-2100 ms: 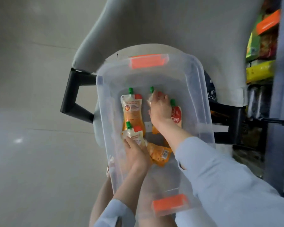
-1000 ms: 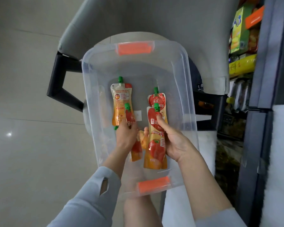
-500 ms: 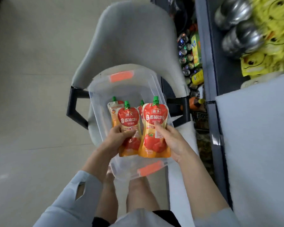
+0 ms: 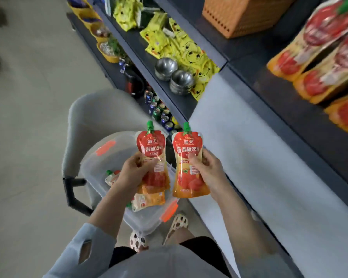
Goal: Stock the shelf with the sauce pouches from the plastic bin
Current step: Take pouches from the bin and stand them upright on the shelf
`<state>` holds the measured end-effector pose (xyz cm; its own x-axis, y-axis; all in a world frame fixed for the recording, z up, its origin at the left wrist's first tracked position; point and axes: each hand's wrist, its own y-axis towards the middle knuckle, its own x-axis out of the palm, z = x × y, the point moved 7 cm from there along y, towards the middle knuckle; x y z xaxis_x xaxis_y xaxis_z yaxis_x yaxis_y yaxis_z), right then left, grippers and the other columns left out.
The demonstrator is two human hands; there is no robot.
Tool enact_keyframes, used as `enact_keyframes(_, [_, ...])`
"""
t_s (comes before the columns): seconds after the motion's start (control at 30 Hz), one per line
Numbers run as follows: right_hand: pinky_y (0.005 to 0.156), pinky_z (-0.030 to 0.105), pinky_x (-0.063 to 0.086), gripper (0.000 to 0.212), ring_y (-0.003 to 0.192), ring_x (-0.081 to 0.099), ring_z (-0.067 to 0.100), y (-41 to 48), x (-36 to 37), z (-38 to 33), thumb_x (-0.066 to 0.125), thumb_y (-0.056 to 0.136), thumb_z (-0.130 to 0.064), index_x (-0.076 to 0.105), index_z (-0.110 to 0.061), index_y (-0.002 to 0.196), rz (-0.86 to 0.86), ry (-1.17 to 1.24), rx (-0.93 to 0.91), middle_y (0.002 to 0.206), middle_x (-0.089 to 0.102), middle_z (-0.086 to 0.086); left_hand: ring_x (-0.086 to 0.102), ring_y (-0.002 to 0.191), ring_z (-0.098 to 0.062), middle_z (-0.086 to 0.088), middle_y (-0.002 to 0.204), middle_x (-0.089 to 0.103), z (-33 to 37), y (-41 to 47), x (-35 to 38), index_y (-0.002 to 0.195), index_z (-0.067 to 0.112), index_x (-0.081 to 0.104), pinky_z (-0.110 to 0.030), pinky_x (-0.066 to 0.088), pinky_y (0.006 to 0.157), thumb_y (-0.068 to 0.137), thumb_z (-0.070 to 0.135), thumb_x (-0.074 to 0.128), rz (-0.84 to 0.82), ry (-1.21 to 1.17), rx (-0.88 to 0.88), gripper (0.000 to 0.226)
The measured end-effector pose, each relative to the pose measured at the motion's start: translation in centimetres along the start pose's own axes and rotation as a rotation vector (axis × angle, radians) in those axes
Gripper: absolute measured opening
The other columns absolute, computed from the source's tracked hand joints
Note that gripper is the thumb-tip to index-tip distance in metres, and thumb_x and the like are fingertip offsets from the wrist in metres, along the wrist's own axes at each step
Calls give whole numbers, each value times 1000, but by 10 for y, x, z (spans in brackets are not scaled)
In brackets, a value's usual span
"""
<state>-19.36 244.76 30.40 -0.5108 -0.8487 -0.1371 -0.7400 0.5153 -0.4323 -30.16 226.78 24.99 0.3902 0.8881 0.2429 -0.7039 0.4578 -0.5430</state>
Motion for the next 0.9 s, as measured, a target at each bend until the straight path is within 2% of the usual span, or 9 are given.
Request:
enact_keyframes(0.13, [76, 31, 58, 15, 89, 74, 16, -35, -42, -20, 69, 92, -28, 67, -23, 106, 142, 58, -95, 96, 76, -4, 67, 92, -41, -22, 101, 70, 31, -8, 41, 106, 4, 64, -52, 57, 82, 84, 7, 70, -106, 110, 85, 24])
enact_keyframes(0.27, [84, 34, 59, 23, 97, 72, 12, -69, -88, -37, 68, 92, -30, 65, -29, 115, 294, 106, -182, 107, 74, -8, 69, 90, -35, -15, 97, 72, 59, -20, 96, 107, 5, 64, -50, 57, 83, 81, 10, 71, -253, 211, 173, 27])
enact_keyframes(0.4, [77, 23, 57, 19, 95, 71, 3, -102, -138, -52, 66, 93, -30, 64, -36, 112, 442, 126, -267, 103, 73, -19, 70, 94, -34, -16, 104, 71, 78, -37, 159, 112, 6, 61, -54, 55, 86, 85, 8, 68, -417, 281, 225, 28])
enact_keyframes(0.5, [84, 30, 57, 20, 98, 70, 5, -129, -180, -63, 66, 94, -30, 64, -36, 113, 565, 119, -321, 106, 72, -15, 70, 96, -34, -15, 106, 71, 89, -53, 212, 116, 8, 62, -55, 55, 86, 88, 10, 66, -538, 349, 300, 28])
enact_keyframes(0.6, [89, 34, 56, 19, 101, 69, 7, -158, -225, -73, 67, 93, -29, 64, -36, 111, 672, 102, -382, 109, 72, -13, 71, 95, -25, -6, 106, 73, 94, -72, 265, 117, 15, 62, -48, 57, 85, 87, 19, 69, -609, 400, 365, 31])
enact_keyframes(0.7, [88, 30, 55, 24, 103, 68, 5, -186, -269, -80, 67, 93, -30, 63, -33, 117, 757, 93, -413, 113, 71, -12, 72, 91, -15, 0, 105, 73, 96, -95, 317, 117, 17, 63, -27, 60, 74, 86, 22, 70, -679, 408, 398, 33])
enact_keyframes(0.73, [88, 30, 55, 27, 104, 68, 5, -195, -284, -81, 67, 93, -31, 62, -32, 120, 788, 85, -419, 114, 70, -13, 71, 91, -13, 1, 106, 73, 95, -102, 333, 118, 17, 63, -24, 59, 73, 86, 22, 70, -711, 408, 402, 34])
enact_keyframes(0.9, [87, 29, 54, 33, 106, 67, 6, -238, -357, -76, 68, 92, -32, 60, -29, 124, 934, 49, -425, 114, 70, -13, 68, 103, -17, 3, 112, 71, 86, -124, 400, 121, 22, 61, -41, 54, 91, 82, 27, 73, -797, 415, 399, 41])
